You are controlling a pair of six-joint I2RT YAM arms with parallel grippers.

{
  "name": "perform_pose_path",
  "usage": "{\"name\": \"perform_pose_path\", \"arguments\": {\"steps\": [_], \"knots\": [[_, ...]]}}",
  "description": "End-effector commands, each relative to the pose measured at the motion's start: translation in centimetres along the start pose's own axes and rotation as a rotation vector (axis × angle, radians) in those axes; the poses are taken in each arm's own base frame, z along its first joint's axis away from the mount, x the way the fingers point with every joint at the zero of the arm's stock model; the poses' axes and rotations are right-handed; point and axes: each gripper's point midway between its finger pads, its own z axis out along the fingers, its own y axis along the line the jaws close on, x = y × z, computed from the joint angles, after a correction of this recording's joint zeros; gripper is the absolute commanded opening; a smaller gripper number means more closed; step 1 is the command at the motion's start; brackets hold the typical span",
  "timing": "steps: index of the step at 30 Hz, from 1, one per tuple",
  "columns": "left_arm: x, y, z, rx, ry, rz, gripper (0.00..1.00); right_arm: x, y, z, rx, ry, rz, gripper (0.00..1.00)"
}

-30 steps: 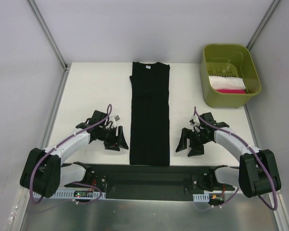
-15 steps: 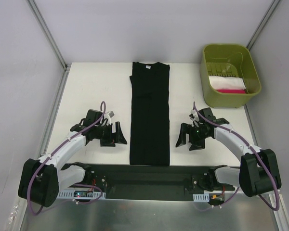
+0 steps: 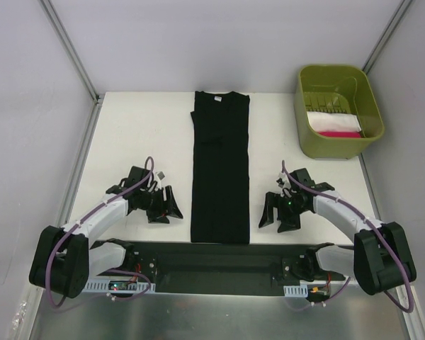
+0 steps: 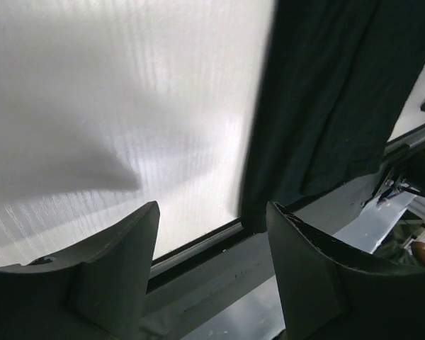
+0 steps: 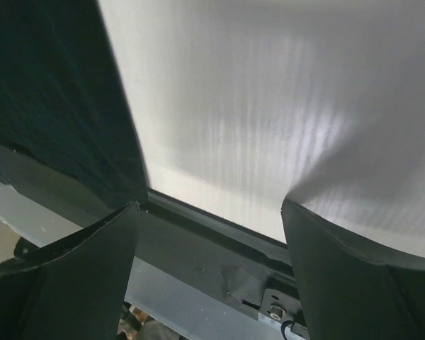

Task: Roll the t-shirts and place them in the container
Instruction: Roll the T-shirt to the center of the board.

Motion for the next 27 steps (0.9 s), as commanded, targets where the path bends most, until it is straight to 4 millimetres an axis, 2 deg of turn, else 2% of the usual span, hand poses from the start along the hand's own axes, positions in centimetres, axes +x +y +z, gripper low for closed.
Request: {"name": "perform_pose_path", "arguments": {"steps": [1,3,6,9,12,14,19,22,25,27], "knots": [[2.0,1.2,1.0,-0.061,0.069,-0.127,0.61,0.4,1.7,0.4,-0.065,-0.002,-0.016,0.82],[3.0,1.6,1.5,-0.079,0.101,-0.145,0.62,1.1,1.6,1.0,-0.054,0.02,-0.009,0.81],[3.4,1.5,2.2,-0.058,0.121,-0.135,0.64,1.8,1.5,2.1,-0.052,0.054,-0.01,0.8],[4.0,1.3,2.7,-0.043,0.141,-0.119,0.63,1.6,2.6,2.8,-0.086,0.063,-0.022,0.77],[4.8,1.4,3.2,-0.046,0.176,-0.108,0.59,1.3,3.5,3.5,-0.093,0.084,-0.047,0.72],[5.2,1.3,3.4,-0.042,0.194,-0.1,0.57,1.7,3.4,4.0,-0.077,0.123,-0.043,0.66],[6.0,1.4,3.7,-0.061,0.228,-0.087,0.5,2.9,2.8,4.3,-0.015,0.194,-0.041,0.6],[6.5,1.8,3.9,-0.08,0.247,-0.095,0.48,3.3,3.2,4.5,-0.016,0.217,-0.065,0.54],[6.7,1.4,4.2,-0.065,0.273,-0.08,0.37,3.6,3.8,4.9,-0.012,0.234,-0.098,0.5],[6.8,1.2,4.4,-0.061,0.287,-0.068,0.39,3.9,4.0,5.1,-0.01,0.236,-0.111,0.48]]}}
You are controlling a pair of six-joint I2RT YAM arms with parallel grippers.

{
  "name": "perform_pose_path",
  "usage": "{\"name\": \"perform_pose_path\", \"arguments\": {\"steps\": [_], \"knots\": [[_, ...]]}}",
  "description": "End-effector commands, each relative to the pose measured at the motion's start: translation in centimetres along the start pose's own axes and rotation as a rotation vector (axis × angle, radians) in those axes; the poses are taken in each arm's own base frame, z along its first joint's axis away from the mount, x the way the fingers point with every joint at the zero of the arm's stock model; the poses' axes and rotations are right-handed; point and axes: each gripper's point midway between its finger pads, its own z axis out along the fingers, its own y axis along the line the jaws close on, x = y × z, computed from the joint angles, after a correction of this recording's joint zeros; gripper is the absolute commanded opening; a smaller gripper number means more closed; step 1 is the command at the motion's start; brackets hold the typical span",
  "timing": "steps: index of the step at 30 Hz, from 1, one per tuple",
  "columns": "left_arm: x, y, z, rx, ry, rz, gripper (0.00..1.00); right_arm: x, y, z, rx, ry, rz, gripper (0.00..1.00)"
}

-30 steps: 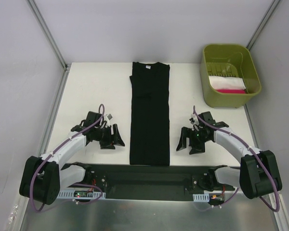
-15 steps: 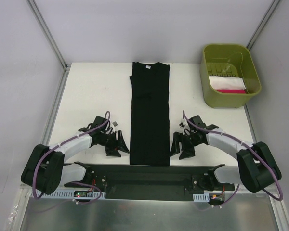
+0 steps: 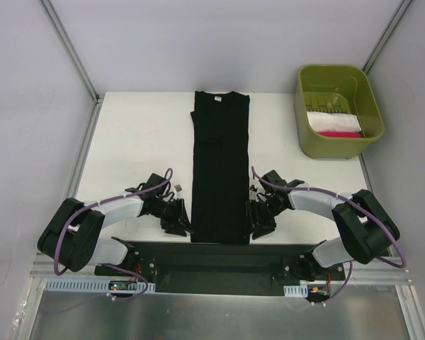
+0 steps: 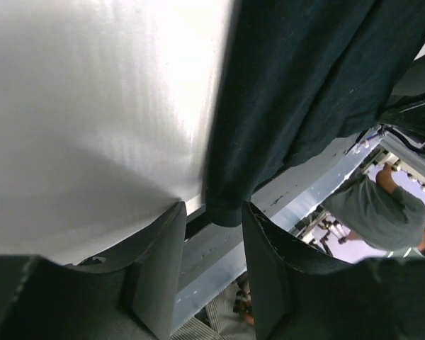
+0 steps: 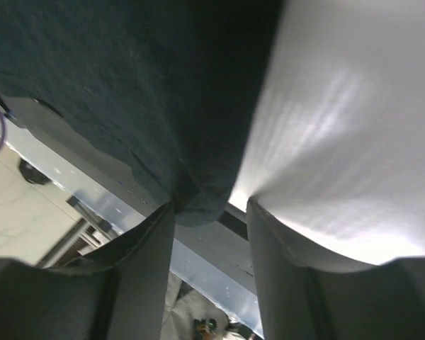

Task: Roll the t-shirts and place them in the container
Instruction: Roll the T-shirt to the center of the board.

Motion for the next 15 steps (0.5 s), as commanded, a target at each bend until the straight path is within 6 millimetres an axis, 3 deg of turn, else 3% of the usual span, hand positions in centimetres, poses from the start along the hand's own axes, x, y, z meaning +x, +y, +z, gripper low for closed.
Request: {"name": "perform_pose_path", "arguments": {"steps": [1,15], "knots": [[0.93,2.13,0.9,-0.089,0.038,0.002,0.4,0.14,-1.51,0.85,0.108,0.001,-0.023,0.47],[0.79,2.5,1.45,-0.114,0.042,0.016,0.36,0.29,-2.27,1.28,0.111,0.01,0.0,0.43]]}}
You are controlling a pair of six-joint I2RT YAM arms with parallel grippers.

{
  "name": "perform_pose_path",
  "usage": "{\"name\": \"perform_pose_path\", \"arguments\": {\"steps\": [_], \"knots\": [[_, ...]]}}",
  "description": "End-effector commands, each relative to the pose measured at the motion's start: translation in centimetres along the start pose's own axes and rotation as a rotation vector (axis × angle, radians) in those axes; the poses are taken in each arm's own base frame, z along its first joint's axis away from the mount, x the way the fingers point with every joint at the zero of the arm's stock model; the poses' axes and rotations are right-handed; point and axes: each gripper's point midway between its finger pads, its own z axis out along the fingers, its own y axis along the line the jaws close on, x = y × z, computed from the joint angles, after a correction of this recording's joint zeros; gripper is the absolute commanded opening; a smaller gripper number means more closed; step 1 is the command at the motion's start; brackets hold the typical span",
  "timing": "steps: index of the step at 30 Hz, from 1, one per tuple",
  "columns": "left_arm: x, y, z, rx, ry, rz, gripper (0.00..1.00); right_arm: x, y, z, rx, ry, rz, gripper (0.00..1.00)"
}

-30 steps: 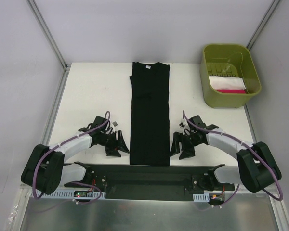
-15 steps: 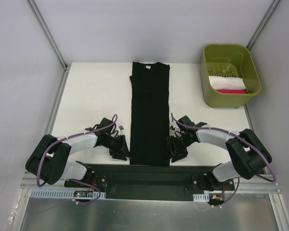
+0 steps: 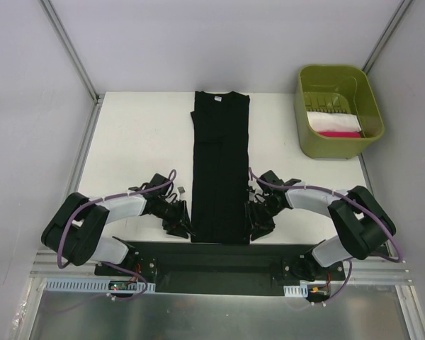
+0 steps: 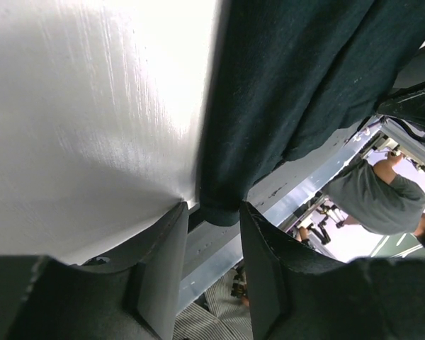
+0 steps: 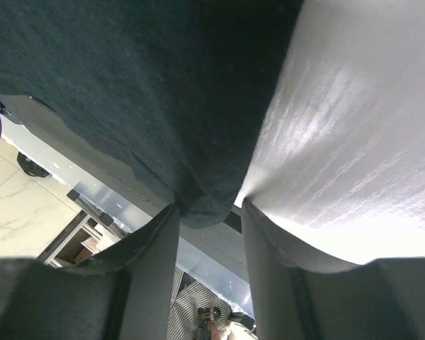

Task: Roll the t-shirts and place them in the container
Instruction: Roll the T-shirt to the center of the board.

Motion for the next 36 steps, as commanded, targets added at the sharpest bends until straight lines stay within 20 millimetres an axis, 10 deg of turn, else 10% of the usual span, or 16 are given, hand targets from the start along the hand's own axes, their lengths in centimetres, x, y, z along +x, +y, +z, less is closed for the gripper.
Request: {"name": "perform_pose_path", "arguments": {"steps": [1,11,17,27,36], "knots": [[-0.4,2.8,0.8,-0.12,-0.033,0.016,0.35,-0.5,-2.4,0.8,0.09,-0.04,0.001,0.42],[-1.1,2.1,1.2,-0.09,-0.041,0.035,0.24,-0.7,-2.3,1.1,0.087,-0.046,-0.022,0.28],[-1.9,0.5,0.9,-0.022,-0.066,0.115,0.0,-1.2,-2.4,0.8,0.112,-0.063,-0.046,0.01],[-4.3,-4.0,-0.6,0.078,-0.126,0.239,0.0,-2.8,1.1,-2.3,0.005,-0.158,-0.139,0.01],[-4.3,-5.3,-2.2,0.073,-0.138,0.277,0.0,-3.1,0.3,-4.8,-0.024,-0.205,-0.049,0.01]]}}
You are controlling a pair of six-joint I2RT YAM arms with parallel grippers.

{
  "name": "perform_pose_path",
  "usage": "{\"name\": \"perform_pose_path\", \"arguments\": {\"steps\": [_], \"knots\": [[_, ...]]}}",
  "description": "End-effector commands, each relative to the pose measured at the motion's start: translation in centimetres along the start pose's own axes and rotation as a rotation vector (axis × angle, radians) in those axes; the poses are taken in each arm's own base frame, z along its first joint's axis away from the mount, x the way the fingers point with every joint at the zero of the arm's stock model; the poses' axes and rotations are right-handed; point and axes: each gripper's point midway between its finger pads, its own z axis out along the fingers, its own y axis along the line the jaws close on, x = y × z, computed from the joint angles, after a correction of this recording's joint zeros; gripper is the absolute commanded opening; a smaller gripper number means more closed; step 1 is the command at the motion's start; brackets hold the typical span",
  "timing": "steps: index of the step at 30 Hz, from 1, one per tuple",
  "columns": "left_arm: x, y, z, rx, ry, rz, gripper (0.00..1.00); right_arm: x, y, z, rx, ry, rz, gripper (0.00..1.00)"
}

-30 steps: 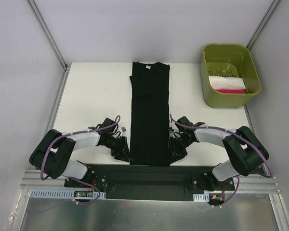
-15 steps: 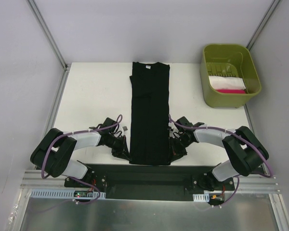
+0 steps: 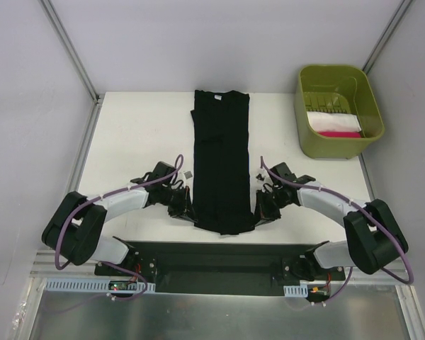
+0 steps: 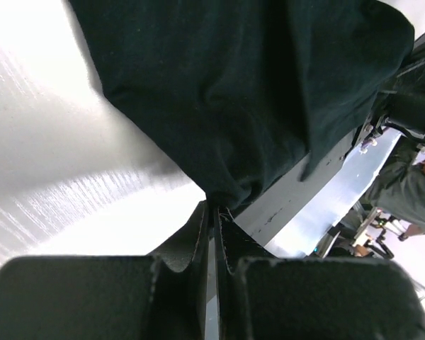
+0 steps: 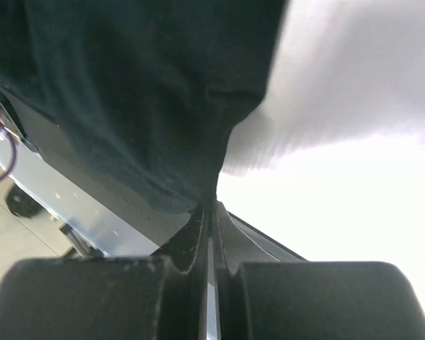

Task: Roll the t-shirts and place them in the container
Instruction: Roll the T-shirt to the center of the board.

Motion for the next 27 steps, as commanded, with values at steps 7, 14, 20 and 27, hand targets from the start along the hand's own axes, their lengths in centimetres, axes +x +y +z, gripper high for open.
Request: {"name": "perform_pose_path", "arguments": {"steps": [7,14,20,27], "knots": [[-3.5,-2.5,-1.9,-0.011,-0.106,0.101,0.0,-2.3,1.1,-2.7,-0.039,-0.111,-0.004,0.01],[-5.4,-1.6,-2.5,-0.059,-0.158,0.027,0.0,-5.0,1.6,-3.2,-0.044,-0.16,-0.005,0.01],[-5.6,-0.1,-2.7,-0.116,-0.19,-0.036,0.0,-7.1,1.8,-3.3,-0.042,-0.189,-0.011,0.01],[-7.7,0.6,-2.9,-0.119,-0.252,-0.059,0.0,-8.6,1.6,-2.7,-0.028,-0.19,-0.021,0.01]]}}
